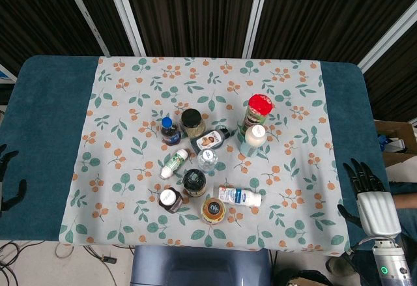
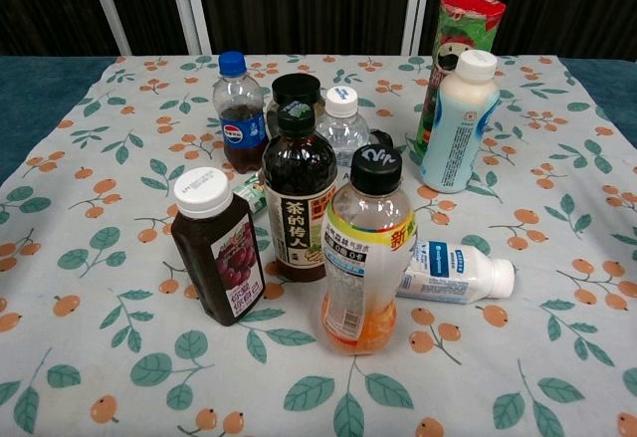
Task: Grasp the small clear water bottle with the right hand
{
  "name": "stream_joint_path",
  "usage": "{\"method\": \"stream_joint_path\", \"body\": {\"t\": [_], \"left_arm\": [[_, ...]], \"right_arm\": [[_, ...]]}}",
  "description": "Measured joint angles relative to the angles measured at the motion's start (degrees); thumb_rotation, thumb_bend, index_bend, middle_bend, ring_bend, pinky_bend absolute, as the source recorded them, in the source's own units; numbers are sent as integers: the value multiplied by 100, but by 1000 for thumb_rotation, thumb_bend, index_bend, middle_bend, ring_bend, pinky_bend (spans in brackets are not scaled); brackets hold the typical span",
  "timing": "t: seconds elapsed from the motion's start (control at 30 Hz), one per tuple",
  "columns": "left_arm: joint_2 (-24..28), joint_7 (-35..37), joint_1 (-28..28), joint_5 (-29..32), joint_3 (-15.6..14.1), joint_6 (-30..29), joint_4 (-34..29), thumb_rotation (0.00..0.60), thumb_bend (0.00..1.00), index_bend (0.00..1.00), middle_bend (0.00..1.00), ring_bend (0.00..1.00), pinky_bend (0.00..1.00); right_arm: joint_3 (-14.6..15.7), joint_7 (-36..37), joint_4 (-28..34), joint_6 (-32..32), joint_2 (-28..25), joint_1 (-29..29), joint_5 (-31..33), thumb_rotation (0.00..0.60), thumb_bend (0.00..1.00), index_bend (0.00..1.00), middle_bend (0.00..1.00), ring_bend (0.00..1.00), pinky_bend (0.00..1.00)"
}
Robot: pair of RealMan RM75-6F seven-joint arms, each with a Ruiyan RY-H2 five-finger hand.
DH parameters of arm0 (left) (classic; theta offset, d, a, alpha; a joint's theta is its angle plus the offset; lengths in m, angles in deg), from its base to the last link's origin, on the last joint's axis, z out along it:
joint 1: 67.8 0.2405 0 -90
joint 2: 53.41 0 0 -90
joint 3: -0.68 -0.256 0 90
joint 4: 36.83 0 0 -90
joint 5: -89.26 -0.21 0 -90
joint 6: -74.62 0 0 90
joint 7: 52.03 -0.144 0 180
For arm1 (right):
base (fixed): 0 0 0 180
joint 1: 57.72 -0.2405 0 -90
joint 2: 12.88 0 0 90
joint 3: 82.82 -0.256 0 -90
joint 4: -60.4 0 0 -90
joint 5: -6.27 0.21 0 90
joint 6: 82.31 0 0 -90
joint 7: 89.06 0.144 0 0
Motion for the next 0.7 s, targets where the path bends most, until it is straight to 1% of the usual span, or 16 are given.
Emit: {"method": "stream_joint_path", "body": {"t": [0.5,0.7], "left_arm": [[6,-19,-7,33,-2,37,-8,600,422,160,42,84,17],[8,-10,2,30,-3,23,-15,600,422,161,42,84,17]], "right_arm": [[-51,-22,-97,153,91,-41,98,600,265,0,0,46,223],[-42,91,-115,154,74,-30,82,600,265,0,0,46,223]]}}
